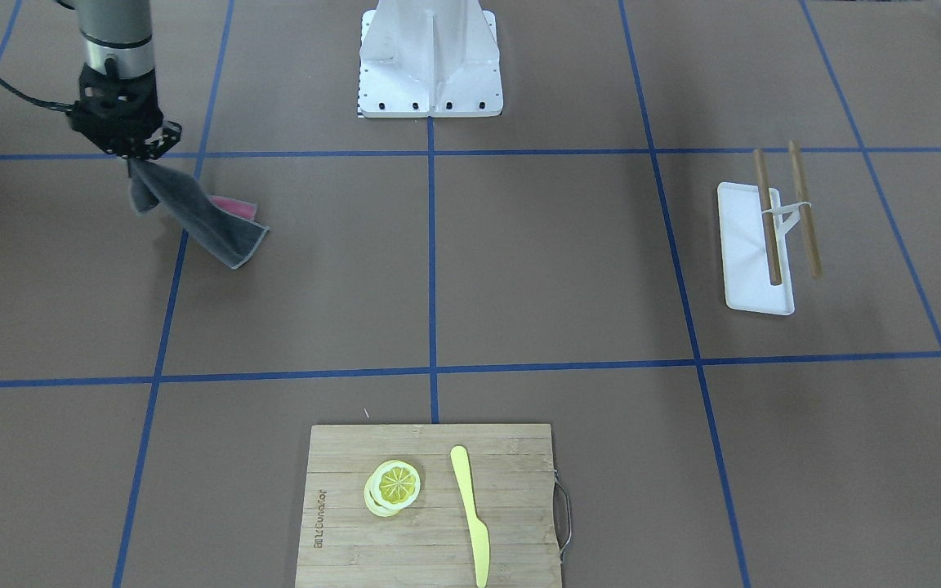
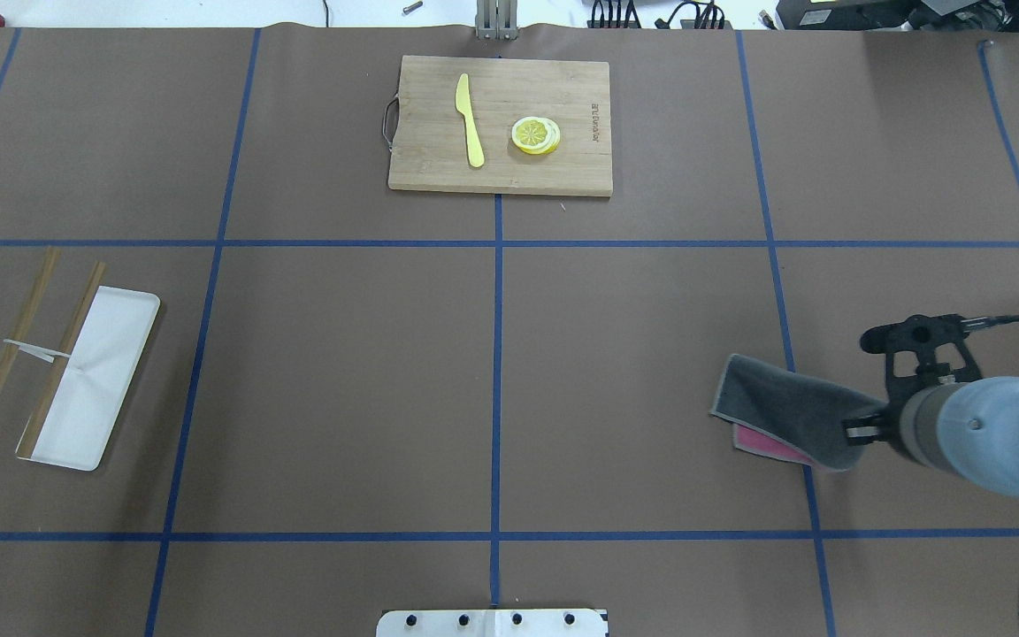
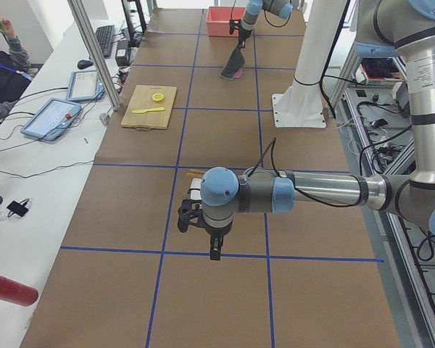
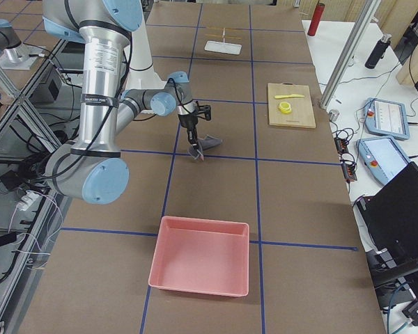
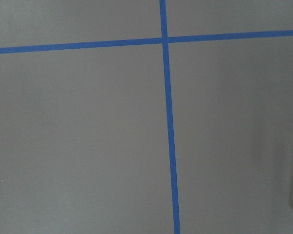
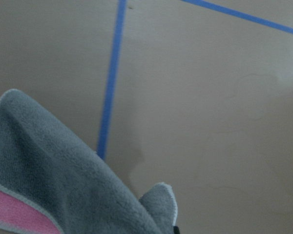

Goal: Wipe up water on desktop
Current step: 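Drag the towel farther from the robot toward the cutting board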

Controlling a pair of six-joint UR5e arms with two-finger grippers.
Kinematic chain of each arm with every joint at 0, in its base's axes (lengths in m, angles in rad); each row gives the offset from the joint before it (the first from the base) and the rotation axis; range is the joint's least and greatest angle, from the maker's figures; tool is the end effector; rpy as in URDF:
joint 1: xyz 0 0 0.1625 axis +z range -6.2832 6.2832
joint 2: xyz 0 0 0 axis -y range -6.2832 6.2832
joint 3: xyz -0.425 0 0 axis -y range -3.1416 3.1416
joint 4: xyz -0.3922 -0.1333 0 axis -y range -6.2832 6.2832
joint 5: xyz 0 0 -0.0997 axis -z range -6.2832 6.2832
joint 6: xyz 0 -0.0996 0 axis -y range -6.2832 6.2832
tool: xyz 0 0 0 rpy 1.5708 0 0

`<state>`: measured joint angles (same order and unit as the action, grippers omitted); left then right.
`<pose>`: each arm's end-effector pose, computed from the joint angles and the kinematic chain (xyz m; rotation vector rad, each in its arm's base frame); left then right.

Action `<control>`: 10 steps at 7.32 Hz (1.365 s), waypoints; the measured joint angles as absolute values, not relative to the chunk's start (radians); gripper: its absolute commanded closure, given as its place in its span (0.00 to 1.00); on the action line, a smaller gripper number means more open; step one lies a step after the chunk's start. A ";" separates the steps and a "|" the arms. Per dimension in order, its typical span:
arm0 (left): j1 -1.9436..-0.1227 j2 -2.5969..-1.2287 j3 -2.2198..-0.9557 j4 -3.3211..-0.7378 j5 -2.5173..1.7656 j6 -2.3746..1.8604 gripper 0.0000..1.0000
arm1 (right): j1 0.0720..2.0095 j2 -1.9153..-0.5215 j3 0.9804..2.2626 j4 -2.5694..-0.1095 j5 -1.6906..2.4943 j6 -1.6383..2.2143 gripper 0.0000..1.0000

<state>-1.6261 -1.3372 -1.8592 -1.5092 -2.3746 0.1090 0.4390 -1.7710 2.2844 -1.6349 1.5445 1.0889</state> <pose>-0.0832 -0.3885 0.6243 0.0596 0.8017 0.0480 -0.2954 -0.2889 0.4328 0.2228 -0.3910 -0.0363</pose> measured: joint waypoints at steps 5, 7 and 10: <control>-1.626 -1.336 -1.856 -1.507 -2.372 0.109 0.01 | 0.601 -1.743 2.160 -1.641 1.546 0.870 1.00; -1.627 -1.336 -1.856 -1.506 -2.372 0.110 0.01 | 0.570 -1.528 2.072 -1.645 1.587 0.964 1.00; -1.628 -1.335 -1.855 -1.506 -2.370 0.110 0.01 | 0.443 -1.189 1.965 -1.638 1.598 1.223 1.00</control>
